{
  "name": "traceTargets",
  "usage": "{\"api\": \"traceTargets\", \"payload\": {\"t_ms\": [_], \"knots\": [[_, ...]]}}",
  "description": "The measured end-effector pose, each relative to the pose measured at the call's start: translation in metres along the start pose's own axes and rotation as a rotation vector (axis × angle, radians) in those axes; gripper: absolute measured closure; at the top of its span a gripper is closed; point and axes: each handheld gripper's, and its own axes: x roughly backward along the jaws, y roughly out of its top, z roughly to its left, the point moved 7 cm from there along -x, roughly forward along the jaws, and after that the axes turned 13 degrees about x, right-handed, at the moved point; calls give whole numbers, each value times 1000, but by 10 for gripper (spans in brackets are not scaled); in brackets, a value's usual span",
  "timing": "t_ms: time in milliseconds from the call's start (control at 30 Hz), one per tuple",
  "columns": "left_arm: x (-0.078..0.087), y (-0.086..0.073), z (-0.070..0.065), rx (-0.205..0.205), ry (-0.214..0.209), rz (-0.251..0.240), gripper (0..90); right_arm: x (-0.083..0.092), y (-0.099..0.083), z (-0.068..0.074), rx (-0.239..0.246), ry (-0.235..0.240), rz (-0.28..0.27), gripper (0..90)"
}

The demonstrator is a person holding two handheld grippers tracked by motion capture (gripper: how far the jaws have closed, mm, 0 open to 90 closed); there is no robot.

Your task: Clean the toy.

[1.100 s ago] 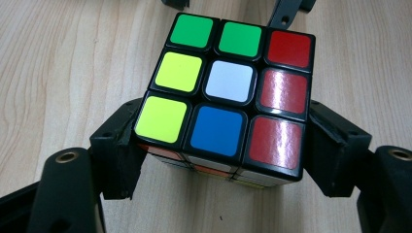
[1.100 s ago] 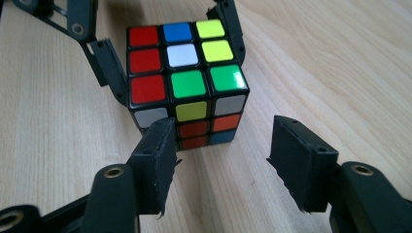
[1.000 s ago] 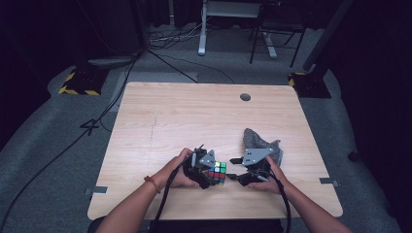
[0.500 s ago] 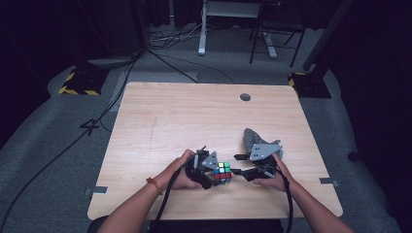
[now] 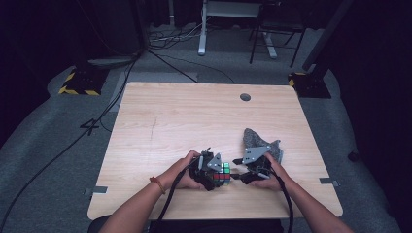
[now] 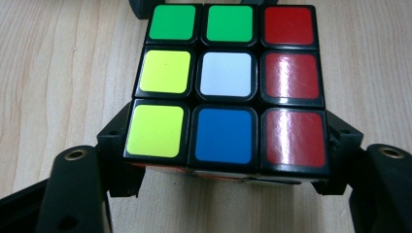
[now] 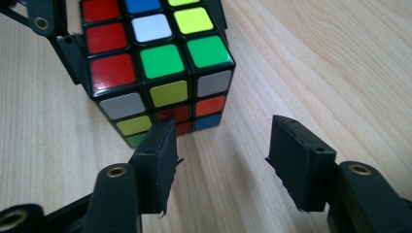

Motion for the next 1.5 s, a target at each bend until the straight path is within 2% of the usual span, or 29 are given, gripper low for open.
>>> {"api": "traceTargets", "payload": {"t_ms": [100,167,200,267,400,500,567,733,867,1033,1233,1400,1500], "knots": [[-3,0,1,19,-8,11,298,-1,0,0,5,-1,-5,438],[-8,0,1,17,7,22,297,3,3,-1,1,-3,-37,438],[-8,0,0,13,0,21,286,5,6,0,-6,3,-60,441],[-7,0,0,-6,1,27,296,7,8,0,16,-10,-60,441],[-5,0,0,0,-13,16,305,8,9,1,7,-11,-81,444],[-4,2,-1,16,-42,-14,309,12,14,2,10,-12,-116,452],[-4,3,-3,-2,-42,-17,313,15,19,2,6,-11,-142,452],[-3,5,-7,-7,-48,-34,331,18,33,6,13,-18,-184,462],[-2,5,-6,-5,-46,-53,331,17,40,6,34,-42,-174,459],[-3,7,-8,-8,-63,-79,329,18,48,5,23,-53,-196,461],[-2,6,-7,-4,-95,-97,331,18,52,9,24,-40,-210,469],[0,3,-7,-7,-97,-98,333,17,58,12,25,-48,-225,464],[1,1,-5,0,-96,-101,333,18,60,16,19,-25,-242,459]]}}
